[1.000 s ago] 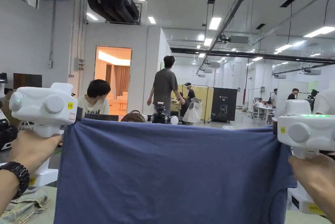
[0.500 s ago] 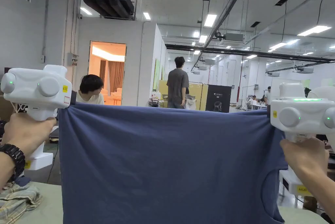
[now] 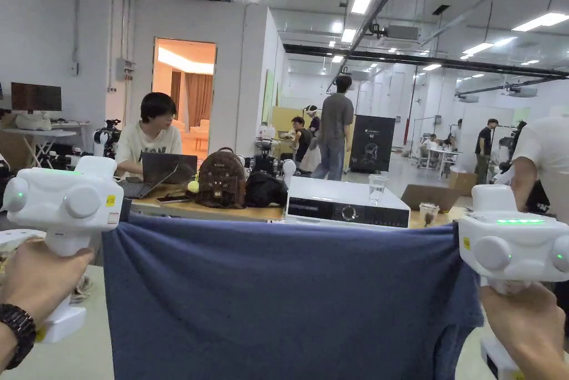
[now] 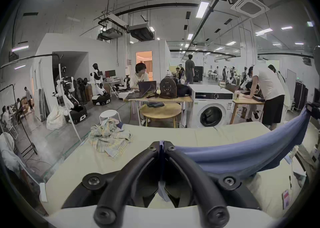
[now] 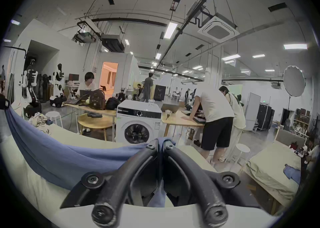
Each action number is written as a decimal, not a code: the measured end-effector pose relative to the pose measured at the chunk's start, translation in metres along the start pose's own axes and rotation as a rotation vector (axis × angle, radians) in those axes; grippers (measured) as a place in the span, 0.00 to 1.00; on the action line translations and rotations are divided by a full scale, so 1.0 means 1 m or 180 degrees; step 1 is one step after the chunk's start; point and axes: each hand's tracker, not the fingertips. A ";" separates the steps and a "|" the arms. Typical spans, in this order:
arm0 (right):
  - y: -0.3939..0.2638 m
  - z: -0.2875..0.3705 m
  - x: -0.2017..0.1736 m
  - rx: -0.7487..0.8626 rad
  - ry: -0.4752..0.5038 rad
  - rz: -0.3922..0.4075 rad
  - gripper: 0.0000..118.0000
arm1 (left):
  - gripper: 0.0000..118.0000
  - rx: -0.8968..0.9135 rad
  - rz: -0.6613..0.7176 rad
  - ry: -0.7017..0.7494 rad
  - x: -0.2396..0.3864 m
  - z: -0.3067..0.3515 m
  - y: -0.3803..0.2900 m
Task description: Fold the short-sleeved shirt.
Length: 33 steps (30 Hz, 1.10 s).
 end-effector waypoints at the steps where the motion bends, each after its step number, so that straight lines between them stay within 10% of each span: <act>1: -0.008 0.011 0.002 -0.0013 0.0012 -0.0010 0.00 | 0.00 -0.0003 0.0017 -0.0019 -0.001 0.010 -0.009; 25: -0.202 0.177 0.027 -0.1181 0.0414 -0.0008 0.00 | 0.00 -0.1022 0.0240 -0.0323 -0.019 0.125 -0.242; 33: -0.260 0.194 0.022 -0.1844 0.0517 0.0351 0.00 | 0.00 -0.1688 0.0132 -0.0394 -0.019 0.127 -0.306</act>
